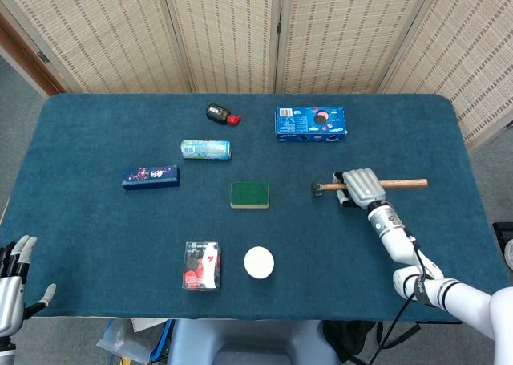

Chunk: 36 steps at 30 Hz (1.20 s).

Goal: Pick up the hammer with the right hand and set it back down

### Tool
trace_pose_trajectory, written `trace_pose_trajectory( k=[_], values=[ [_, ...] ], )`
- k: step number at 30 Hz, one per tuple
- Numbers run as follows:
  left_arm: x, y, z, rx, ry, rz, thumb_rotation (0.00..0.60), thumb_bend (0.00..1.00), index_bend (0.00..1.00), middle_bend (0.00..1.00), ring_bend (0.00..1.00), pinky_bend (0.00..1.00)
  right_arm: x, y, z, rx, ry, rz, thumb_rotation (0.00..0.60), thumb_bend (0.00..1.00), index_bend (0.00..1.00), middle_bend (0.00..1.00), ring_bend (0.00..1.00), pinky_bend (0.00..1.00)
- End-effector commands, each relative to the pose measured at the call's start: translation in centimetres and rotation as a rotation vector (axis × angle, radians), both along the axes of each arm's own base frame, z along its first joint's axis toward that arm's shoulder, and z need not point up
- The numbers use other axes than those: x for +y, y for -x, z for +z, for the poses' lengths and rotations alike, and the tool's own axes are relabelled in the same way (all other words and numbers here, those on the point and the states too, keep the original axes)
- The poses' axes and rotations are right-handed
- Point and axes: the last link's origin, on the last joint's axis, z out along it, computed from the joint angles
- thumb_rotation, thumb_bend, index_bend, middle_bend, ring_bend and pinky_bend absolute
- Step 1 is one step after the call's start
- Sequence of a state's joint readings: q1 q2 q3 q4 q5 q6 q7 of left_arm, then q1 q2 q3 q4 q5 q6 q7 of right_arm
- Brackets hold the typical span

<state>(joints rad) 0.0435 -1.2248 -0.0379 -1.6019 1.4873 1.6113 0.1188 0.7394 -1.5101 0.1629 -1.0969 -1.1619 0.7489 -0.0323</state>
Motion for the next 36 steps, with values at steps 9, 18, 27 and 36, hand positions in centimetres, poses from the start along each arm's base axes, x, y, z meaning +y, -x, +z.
trace_pose_trajectory(
  k=[9, 18, 27, 36],
  values=[
    [0.0, -0.2, 0.0, 0.005, 0.002, -0.001, 0.600, 0.26, 0.00, 0.00, 0.00, 0.00, 0.2, 0.3, 0.5, -0.076, 0.016, -0.014, 0.600, 0.76, 0.62, 0.73, 0.61, 0.60],
    [0.0, -0.3, 0.0, 0.011, 0.005, 0.000, 0.600, 0.26, 0.00, 0.00, 0.00, 0.00, 0.4, 0.1, 0.4, -0.145, 0.007, -0.019, 0.600, 0.76, 0.63, 0.76, 0.67, 0.71],
    [-0.1, -0.5, 0.1, 0.012, 0.007, -0.002, 0.600, 0.26, 0.00, 0.00, 0.00, 0.00, 0.8, -2.5, -0.9, -0.231, -0.045, 0.010, 0.600, 0.76, 0.65, 0.79, 0.71, 0.75],
    [-0.2, -0.5, 0.2, 0.014, 0.002, -0.003, 0.600, 0.26, 0.00, 0.00, 0.00, 0.00, 0.0, -7.2, -3.5, -0.305, -0.089, 0.048, 0.600, 0.76, 0.65, 0.79, 0.71, 0.75]
  ],
)
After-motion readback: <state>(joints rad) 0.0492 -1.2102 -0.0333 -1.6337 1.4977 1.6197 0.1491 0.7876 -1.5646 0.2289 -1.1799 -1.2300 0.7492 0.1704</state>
